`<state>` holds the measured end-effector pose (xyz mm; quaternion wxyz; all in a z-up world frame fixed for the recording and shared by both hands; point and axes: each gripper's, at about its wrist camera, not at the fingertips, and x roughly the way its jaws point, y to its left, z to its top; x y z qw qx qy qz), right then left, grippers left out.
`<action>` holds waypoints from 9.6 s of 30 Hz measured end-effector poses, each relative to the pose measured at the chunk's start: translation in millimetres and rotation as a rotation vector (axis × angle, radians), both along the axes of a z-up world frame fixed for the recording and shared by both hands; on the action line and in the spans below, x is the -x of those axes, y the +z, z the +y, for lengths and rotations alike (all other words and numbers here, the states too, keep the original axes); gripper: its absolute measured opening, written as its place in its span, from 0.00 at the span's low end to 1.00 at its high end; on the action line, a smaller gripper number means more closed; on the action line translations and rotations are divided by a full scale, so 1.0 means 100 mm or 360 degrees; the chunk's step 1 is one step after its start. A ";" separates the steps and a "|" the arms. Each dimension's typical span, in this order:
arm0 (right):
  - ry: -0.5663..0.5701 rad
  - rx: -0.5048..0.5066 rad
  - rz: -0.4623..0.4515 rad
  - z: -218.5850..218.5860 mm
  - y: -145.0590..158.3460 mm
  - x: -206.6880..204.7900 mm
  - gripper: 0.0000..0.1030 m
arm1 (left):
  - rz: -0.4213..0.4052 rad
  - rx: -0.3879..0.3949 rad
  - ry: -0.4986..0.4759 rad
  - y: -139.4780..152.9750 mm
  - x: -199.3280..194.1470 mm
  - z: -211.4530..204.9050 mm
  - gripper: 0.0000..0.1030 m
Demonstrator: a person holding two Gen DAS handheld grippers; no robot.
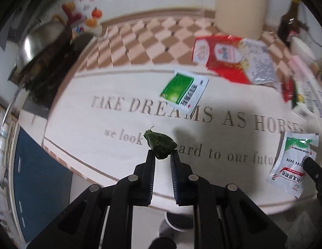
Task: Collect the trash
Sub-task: 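Lower both held items over the white bin and open both tools, then grasp the tissue with the right tool while the left tool grasps the green sachet, then carry tissue and green sachet over the white bin and open both tools, then move the right tool to the white Doctor toothpaste box and grasp it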
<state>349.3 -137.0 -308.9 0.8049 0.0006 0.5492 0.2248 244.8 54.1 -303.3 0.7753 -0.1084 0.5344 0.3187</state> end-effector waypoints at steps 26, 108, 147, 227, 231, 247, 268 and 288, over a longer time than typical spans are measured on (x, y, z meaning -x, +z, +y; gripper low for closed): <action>-0.0409 0.0036 0.0532 -1.11 -2.17 2.48 0.00 | 0.0360 0.1013 -0.0384 -2.67 1.25 -0.63 0.09; -0.0361 -0.0009 -0.0057 -0.92 0.61 2.37 0.97 | -0.0148 -0.0028 -0.0233 0.40 1.48 -0.16 1.00; -0.0364 0.0063 -0.0130 -0.67 -0.50 -0.92 0.06 | 0.0040 0.0306 0.0143 -0.66 -1.01 1.11 0.01; 0.0006 0.0436 0.0393 -0.49 -3.90 2.60 1.00 | 0.0489 0.0546 -0.0140 -3.44 1.95 -0.40 0.99; 0.0003 0.0418 0.0338 -0.57 -3.17 2.70 1.00 | 0.0430 0.0575 -0.0142 -2.86 2.05 -0.51 0.98; -0.0020 0.0172 0.0081 -0.85 -0.38 3.20 1.00 | 0.0074 0.0261 -0.0248 -0.29 2.35 -0.67 0.98; -0.0155 0.0257 -0.0160 -0.52 0.54 -0.60 1.00 | -0.0081 0.0040 0.0102 0.41 -0.33 0.32 1.00; 0.0110 0.0543 -0.0104 -0.36 -0.17 -2.21 0.55 | -0.0073 0.0763 -0.0307 -0.31 -2.33 -0.36 0.56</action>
